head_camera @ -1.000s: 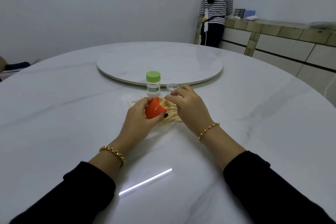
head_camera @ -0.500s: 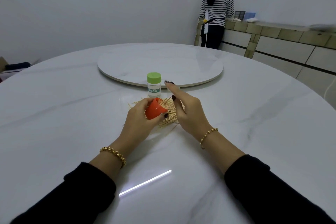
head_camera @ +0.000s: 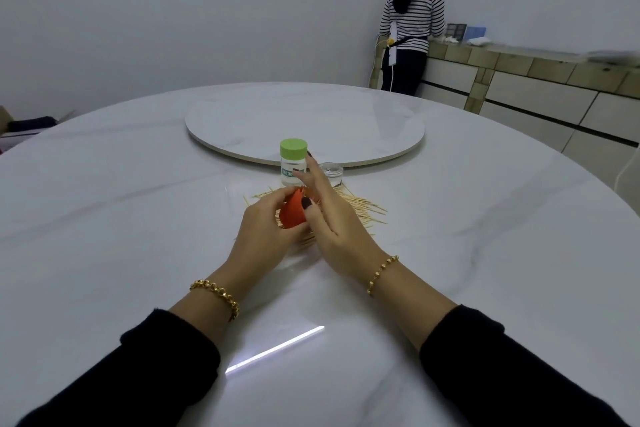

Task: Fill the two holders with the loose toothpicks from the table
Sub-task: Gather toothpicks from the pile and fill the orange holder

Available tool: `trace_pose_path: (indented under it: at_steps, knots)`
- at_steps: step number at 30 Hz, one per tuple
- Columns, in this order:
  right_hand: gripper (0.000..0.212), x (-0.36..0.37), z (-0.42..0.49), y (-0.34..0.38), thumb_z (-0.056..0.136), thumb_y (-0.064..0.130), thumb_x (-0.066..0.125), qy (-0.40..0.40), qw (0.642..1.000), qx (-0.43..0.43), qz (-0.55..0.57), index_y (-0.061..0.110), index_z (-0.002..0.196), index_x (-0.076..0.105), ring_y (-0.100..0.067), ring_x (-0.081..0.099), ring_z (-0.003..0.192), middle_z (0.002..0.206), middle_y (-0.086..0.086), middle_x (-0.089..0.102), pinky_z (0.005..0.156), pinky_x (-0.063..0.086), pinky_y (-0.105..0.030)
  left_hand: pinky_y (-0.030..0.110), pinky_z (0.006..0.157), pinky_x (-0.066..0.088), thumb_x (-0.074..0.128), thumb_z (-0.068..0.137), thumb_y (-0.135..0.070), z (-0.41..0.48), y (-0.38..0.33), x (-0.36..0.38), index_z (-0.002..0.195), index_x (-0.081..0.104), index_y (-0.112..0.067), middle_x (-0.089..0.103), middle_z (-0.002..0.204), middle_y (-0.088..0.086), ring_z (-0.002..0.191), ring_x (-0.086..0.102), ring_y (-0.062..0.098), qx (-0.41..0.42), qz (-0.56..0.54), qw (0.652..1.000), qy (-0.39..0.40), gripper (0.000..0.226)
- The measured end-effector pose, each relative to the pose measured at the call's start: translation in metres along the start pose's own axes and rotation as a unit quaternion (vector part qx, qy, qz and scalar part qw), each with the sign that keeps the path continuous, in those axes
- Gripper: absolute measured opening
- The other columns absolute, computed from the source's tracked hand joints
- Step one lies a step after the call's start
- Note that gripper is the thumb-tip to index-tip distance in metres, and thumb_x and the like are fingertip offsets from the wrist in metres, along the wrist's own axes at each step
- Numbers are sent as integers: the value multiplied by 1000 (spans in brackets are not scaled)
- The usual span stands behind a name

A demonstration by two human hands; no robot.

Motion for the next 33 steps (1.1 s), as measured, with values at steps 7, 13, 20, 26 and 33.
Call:
trace_pose_path:
  at_steps: [7,13,20,26,33]
  knots:
    - [72,-4,4,-18,87,52,8,27,980,8,-199,22,151,24,0,8,144,157,11,20,119,-3,-45,1,75,39,77,76,-15,-2,-4,-3,107,60,-31,61,94,-25,90,56,-16,-4,-33,999,-13,39]
    - [52,-39,6,-41,96,38,29,-53,994,48,-80,17,141,44,-7,34,137,145,3,45,114,24,-26,1,76,42,80,74,-26,0,2,-1,112,57,-31,61,104,-18,96,56,-3,-17,-27,999,1,44]
    - [29,-61,3,-111,97,26,48,-30,964,211,-158,3,101,64,-22,55,107,112,-8,60,92,39,-28,-2,72,40,78,75,-31,1,6,0,118,56,-28,57,110,-13,102,53,5,-26,-15,1000,6,49]
    - [22,-54,9,-105,91,18,59,-10,967,153,-202,8,104,72,-18,57,109,116,-5,65,88,35,-16,1,73,41,79,73,-34,1,9,1,119,58,-28,60,111,-12,103,55,6,-34,-10,999,4,51]
    - [15,-61,9,-99,89,18,62,-55,955,145,-255,12,95,75,-19,61,95,101,-3,69,85,47,-31,0,71,41,78,74,-35,1,9,2,123,56,-27,57,113,-13,104,53,6,-40,-6,999,12,54]
Point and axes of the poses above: each hand's wrist, its own z-axis towards the middle knuckle, its own x-axis out of the palm, y = z × x, the point moved 8 cm from there along z, towards the middle knuckle
